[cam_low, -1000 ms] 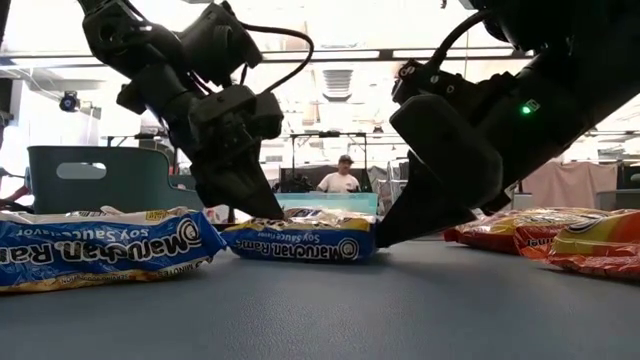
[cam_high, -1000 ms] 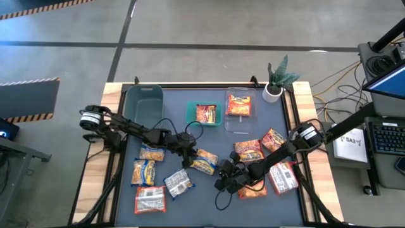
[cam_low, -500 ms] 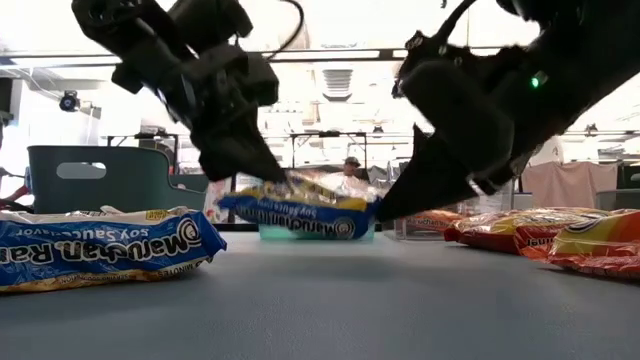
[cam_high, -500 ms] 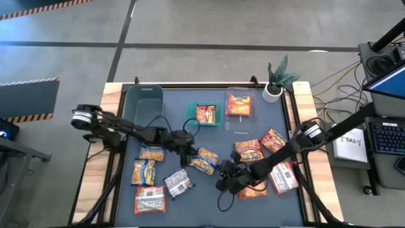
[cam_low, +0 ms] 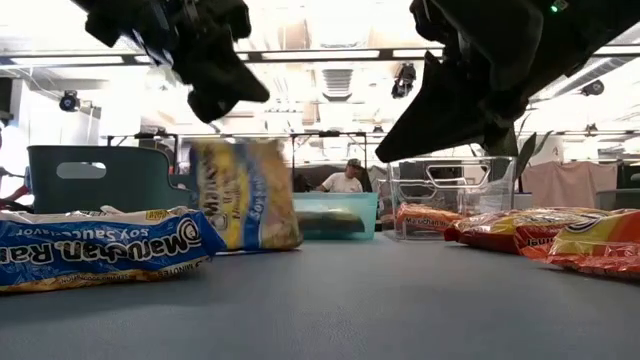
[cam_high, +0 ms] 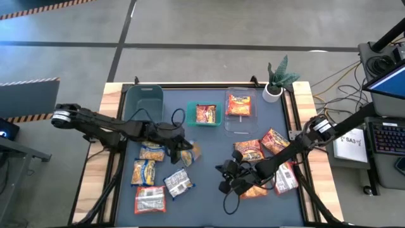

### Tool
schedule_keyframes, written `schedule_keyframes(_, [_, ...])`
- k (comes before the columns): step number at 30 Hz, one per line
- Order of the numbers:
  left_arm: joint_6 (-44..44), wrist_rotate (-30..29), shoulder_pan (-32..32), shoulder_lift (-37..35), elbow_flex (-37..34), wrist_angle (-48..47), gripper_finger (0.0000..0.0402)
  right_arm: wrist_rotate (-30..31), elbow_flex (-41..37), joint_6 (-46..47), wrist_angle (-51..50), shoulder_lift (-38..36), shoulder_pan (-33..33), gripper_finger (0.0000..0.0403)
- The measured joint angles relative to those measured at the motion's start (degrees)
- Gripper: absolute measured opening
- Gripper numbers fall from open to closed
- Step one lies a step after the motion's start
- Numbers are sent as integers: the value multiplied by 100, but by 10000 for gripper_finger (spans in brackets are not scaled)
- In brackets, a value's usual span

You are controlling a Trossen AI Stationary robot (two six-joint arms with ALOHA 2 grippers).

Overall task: Sort Maruchan noodles
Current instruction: Put the blue noodle pack into the dark blue bin

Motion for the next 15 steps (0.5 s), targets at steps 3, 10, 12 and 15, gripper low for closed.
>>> schedule_keyframes(3, [3, 0, -44, -97, 0, -70, 1, -16, -2, -5, -9, 0, 0, 9])
schedule_keyframes(10, [-108, 0, -61, -8, 0, -388, 0, 118, -2, 3, 1, 1, 2, 9])
schedule_keyframes(12, [-271, -1, -60, 64, 0, -591, 0, 124, -2, 56, 22, 18, -1, 9])
schedule_keyframes(15, [-488, -7, -52, 218, -2, -1045, 0, 237, -2, 98, 52, 33, -50, 9])
